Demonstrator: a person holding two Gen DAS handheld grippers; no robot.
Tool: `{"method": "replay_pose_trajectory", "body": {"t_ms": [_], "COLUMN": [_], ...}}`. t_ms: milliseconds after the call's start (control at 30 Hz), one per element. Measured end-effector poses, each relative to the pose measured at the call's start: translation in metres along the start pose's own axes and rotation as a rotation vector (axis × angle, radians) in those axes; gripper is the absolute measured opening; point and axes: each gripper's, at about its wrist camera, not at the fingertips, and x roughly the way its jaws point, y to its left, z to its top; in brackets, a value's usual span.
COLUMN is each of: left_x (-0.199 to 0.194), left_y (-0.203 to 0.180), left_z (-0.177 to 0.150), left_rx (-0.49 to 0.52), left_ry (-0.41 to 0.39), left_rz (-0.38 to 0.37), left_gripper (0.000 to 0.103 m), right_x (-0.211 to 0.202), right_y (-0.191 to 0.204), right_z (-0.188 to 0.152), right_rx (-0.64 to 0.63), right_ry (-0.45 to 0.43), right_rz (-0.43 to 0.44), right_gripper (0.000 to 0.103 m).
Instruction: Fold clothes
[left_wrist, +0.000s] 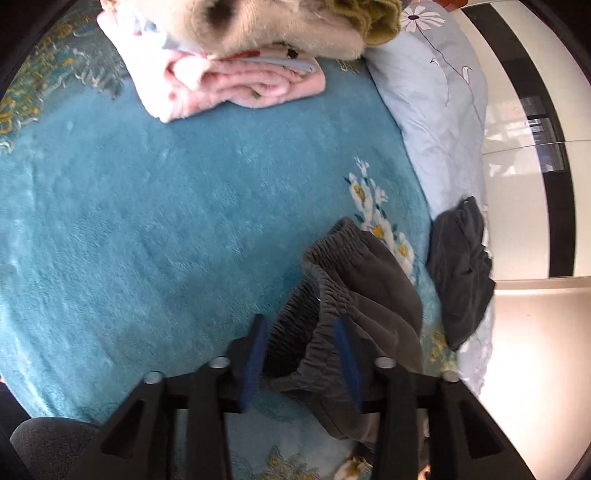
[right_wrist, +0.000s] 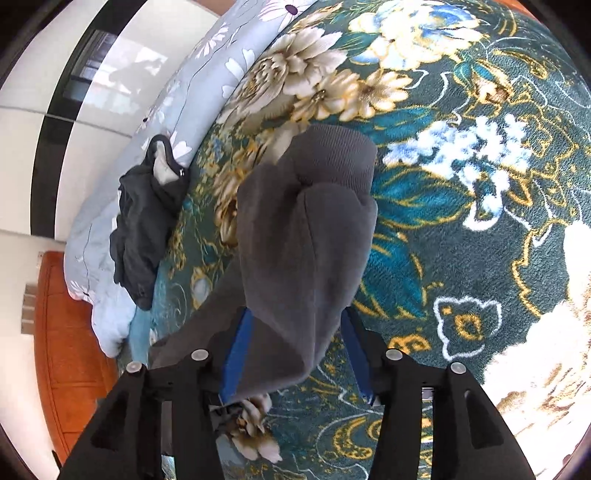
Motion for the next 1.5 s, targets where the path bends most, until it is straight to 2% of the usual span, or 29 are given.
{"method": "replay_pose_trajectory", "body": {"t_ms": [100,167,200,267,400,467,533,633,700,800,900,1067,1133,1200,1233,1267,1333,1400,1467,1500], "left_x": [0.014,0.014,0.012,0.015,0.019,0.021,0.021,0.035,0.048,0.064,0.065,0.055,0.051,0.042,0.035,0.026,0.009,-0.004,-0.011,-0.010], "left_y": [-0.006,-0.013,-0.015,-0.015,-0.004,0.003,0.008,0.008,0.008,0.011,0.012,0.000,-0.005,-0.011,-0.014,-0.018,-0.025,-0.027,-0.021,-0.020], "left_z": [-0.013,-0.023,-0.027,-0.033,-0.040,-0.042,-0.045,-0.051,-0.054,-0.060,-0.061,-0.058,-0.056,-0.055,-0.054,-0.054,-0.054,-0.048,-0.045,-0.044], "left_rx": [0.005,0.052,0.060,0.056,-0.008,-0.050,-0.075,-0.093,-0.109,-0.148,-0.161,-0.090,-0.061,-0.031,-0.006,0.022,0.073,0.101,0.106,0.099], "left_ry": [0.046,0.034,0.029,0.029,0.037,0.048,0.053,0.098,0.156,0.215,0.203,0.131,0.102,0.052,0.016,-0.021,-0.089,-0.129,-0.136,-0.125], "left_rz": [0.001,0.022,0.007,-0.018,-0.025,-0.012,-0.002,-0.052,-0.098,-0.124,-0.156,-0.191,-0.204,-0.247,-0.274,-0.307,-0.378,-0.436,-0.441,-0.421], "left_gripper": [0.053,0.056,0.058,0.070,0.072,0.078,0.079,0.079,0.078,0.076,0.054,0.034,0.030,0.027,0.025,0.025,0.025,0.024,0.024,0.024], "right_x": [0.023,0.035,0.040,0.044,0.051,0.050,0.047,0.045,0.046,0.051,0.052,0.057,0.059,0.060,0.059,0.054,0.038,0.007,-0.030,-0.051], "right_y": [-0.006,-0.011,-0.009,-0.004,0.007,0.006,0.000,-0.012,-0.019,-0.024,-0.023,-0.015,-0.008,0.002,0.010,0.021,0.047,0.073,0.097,0.104], "right_z": [0.014,0.017,0.017,0.016,0.017,0.017,0.014,0.008,0.004,-0.001,-0.002,-0.001,-0.001,0.000,0.001,0.002,0.005,0.008,0.009,0.007], "right_rx": [0.089,0.156,0.175,0.180,0.126,0.129,0.144,0.180,0.202,0.247,0.249,0.270,0.277,0.263,0.243,0.204,0.101,-0.003,-0.106,-0.161], "right_ry": [-0.009,-0.015,-0.016,-0.011,0.001,0.005,0.007,0.009,0.011,0.032,0.031,0.030,0.032,0.054,0.061,0.059,0.038,-0.005,-0.057,-0.087], "right_rz": [0.018,0.004,0.011,0.014,-0.003,0.006,0.021,0.039,0.041,0.053,0.051,0.044,0.047,0.051,0.044,0.041,0.072,0.145,0.227,0.264], "right_gripper": [0.067,0.067,0.067,0.067,0.067,0.067,0.067,0.067,0.067,0.067,0.067,0.067,0.060,0.023,0.014,0.010,0.008,0.007,0.007,0.007]}}
